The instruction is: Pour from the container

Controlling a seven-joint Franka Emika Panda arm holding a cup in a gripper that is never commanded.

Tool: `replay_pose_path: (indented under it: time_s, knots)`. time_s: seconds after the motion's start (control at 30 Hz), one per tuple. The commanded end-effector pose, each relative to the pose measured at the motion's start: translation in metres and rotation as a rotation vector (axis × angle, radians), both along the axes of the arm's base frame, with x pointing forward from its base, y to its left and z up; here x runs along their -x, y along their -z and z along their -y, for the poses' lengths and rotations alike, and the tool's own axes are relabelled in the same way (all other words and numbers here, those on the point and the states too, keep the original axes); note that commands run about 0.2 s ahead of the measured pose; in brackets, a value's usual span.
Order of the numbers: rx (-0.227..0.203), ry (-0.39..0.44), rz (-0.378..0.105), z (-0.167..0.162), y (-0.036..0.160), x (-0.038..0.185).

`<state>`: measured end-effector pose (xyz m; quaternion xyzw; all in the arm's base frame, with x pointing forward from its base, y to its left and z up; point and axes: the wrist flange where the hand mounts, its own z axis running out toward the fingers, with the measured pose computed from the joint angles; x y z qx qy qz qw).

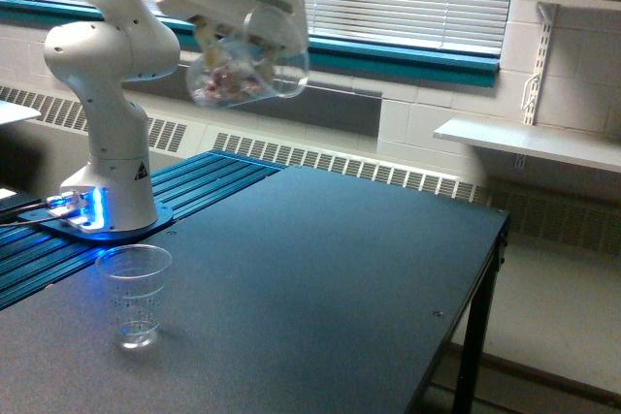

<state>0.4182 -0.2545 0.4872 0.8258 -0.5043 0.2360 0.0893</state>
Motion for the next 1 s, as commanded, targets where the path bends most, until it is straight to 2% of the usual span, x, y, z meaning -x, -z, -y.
replay_pose_path:
  time_s: [0.03, 0.23, 0.47, 0.57, 1.0]
  knots:
    - [0.001, 0.085, -0.005, 0.024, 0.002, 0.026]
    - [0.001, 0.13, -0.03, 0.031, 0.013, 0.043]
    - [-0.025, 0.142, -0.085, 0.022, 0.044, 0.06]
    - [-0.024, 0.136, -0.114, 0.015, 0.056, 0.067]
    - [-0.092, 0.134, -0.205, -0.008, 0.105, 0.104]
